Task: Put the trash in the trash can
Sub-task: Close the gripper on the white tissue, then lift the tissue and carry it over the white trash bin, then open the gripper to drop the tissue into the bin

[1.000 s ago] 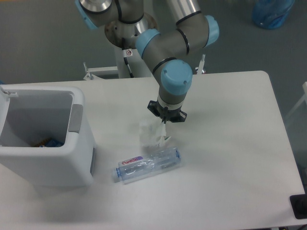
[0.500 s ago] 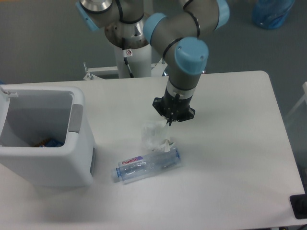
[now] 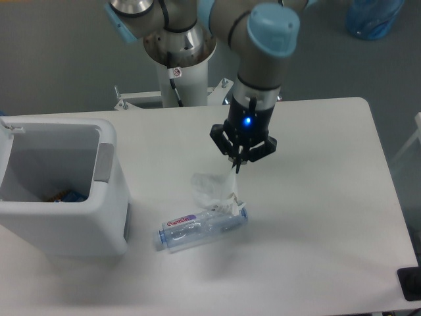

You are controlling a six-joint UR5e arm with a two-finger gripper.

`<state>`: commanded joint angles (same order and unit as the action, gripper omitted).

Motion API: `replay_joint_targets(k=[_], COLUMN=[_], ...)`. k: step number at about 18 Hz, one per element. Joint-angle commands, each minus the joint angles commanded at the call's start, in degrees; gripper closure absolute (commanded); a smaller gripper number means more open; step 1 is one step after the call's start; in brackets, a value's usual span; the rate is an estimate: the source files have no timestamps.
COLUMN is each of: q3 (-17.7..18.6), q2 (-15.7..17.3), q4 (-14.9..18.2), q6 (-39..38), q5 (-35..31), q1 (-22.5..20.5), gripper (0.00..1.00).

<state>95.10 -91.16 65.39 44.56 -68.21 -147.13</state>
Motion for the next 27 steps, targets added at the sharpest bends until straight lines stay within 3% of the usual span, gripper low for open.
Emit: replay_joint_targets(k=[3, 8, 17, 20, 24, 25, 26, 27], q3=[0.8, 0.8, -0.4, -1.0, -1.1, -1.1, -1.2, -1.2], q2=[3.7, 6.5, 6.4, 6.5, 6.1, 6.1, 5.9, 5.6], q4=[0.0, -0.1, -0.8, -0.9, -1.1, -1.2, -1.4, -2.2], q6=[0.0, -1.3, -4.8, -4.6, -4.6, -4.5, -4.4, -4.7], q5=[1.6, 1.9, 1.4, 1.4, 1.7, 1.9, 2.8, 3.8], q1=[1.0, 6.2, 15.6, 17.8, 20.1, 20.6, 20.7, 20.7], gripper=[1.00, 1.00, 0.95, 0.84, 0.54, 0.41, 0.11, 0.00])
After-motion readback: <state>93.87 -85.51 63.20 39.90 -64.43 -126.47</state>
